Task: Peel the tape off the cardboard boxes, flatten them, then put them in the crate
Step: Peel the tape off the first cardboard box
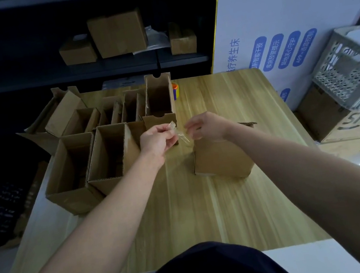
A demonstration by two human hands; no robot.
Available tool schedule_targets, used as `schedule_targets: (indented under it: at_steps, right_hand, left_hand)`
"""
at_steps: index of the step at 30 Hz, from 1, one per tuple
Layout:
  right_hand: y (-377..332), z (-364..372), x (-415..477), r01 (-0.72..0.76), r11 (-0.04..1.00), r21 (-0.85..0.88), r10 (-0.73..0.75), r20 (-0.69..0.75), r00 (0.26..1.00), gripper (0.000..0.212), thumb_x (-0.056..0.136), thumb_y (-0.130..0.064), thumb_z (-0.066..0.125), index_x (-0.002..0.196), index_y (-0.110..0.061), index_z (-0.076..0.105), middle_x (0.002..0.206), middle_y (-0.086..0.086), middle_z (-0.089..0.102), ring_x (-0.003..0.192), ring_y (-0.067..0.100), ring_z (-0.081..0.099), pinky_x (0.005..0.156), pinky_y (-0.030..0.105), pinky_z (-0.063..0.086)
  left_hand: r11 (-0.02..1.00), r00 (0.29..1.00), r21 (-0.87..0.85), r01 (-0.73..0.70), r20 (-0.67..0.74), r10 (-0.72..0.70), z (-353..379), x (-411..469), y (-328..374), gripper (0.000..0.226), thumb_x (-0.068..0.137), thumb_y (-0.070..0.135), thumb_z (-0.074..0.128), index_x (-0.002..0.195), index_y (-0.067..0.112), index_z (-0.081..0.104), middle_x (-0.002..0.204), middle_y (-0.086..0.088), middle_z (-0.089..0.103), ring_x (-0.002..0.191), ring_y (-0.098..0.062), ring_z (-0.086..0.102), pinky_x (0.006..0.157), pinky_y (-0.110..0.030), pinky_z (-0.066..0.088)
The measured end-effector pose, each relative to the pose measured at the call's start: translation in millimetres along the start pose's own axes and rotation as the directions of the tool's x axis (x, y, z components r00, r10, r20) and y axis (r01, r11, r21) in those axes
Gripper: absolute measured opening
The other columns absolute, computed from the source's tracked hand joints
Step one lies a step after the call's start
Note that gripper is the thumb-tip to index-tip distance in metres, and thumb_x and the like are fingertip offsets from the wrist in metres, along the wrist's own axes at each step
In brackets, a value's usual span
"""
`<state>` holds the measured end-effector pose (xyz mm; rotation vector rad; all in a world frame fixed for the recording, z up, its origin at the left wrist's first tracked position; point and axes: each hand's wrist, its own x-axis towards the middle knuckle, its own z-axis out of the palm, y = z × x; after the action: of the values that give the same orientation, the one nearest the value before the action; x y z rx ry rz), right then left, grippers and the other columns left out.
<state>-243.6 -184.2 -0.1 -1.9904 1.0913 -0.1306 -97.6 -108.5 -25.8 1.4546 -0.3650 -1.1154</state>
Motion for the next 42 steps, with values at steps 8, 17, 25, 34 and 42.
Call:
schedule_targets:
  at_steps: [8,17,25,34,42]
  right_hand:
    - [-3,19,15,-0.012,0.996,-0.091,0.006,-0.064,0.998,0.015,0.087,-0.01,0.061,0.082,-0.023,0.067,0.089,-0.003,0.064,0.09,0.013,0.059,0.085,0.027,0.047]
    - [10,25,7,-0.04,0.999,-0.012,0.039,-0.112,0.993,0.025,0.085,-0.003,0.048,0.091,-0.021,0.066,0.099,0.003,0.066,0.095,0.018,0.061,0.083,0.026,0.049]
    - [12,21,2,-0.03,0.999,-0.017,0.029,-0.058,0.998,0.03,0.086,0.003,0.052,0.109,-0.011,0.066,0.103,0.003,0.066,0.097,0.014,0.061,0.086,0.022,0.047]
    - [17,25,1,-0.015,1.0,-0.01,0.014,-0.066,0.998,0.03,0.086,0.002,0.055,0.113,-0.008,0.064,0.106,0.002,0.064,0.095,0.008,0.058,0.083,0.016,0.042]
    - [19,22,4,0.011,0.999,-0.03,-0.012,-0.047,0.999,0.029,0.087,0.001,0.053,0.111,-0.01,0.064,0.107,0.002,0.066,0.096,0.009,0.059,0.082,0.016,0.042]
  left_hand:
    - [0.985,0.986,0.02,-0.17,0.002,0.17,-21,2,-4,0.013,0.086,0.001,0.062,0.089,0.012,0.068,0.094,-0.007,0.069,0.088,-0.017,0.069,0.072,-0.024,0.057]
    - [0.707,0.98,0.681,-0.192,0.101,0.169,-52,13,-39,0.007,0.087,0.023,0.065,0.081,0.025,0.067,0.094,0.007,0.067,0.092,-0.01,0.06,0.088,-0.031,0.045]
    - [0.41,0.948,0.902,-0.139,0.24,-0.207,-56,17,-95,0.027,0.095,0.003,0.045,0.1,0.014,0.069,0.126,-0.007,0.06,0.12,-0.021,0.053,0.108,-0.036,0.035]
    - [0.379,0.961,0.92,-0.102,0.19,-0.203,-54,26,-136,0.027,0.095,0.002,0.048,0.117,0.006,0.062,0.144,-0.013,0.039,0.127,-0.028,0.044,0.103,-0.029,0.036]
    - [0.171,0.881,0.92,-0.352,0.388,-0.272,-60,14,-128,0.097,0.095,0.002,0.042,0.127,0.06,-0.028,0.156,-0.007,0.02,0.054,-0.006,0.046,0.045,-0.017,0.042]
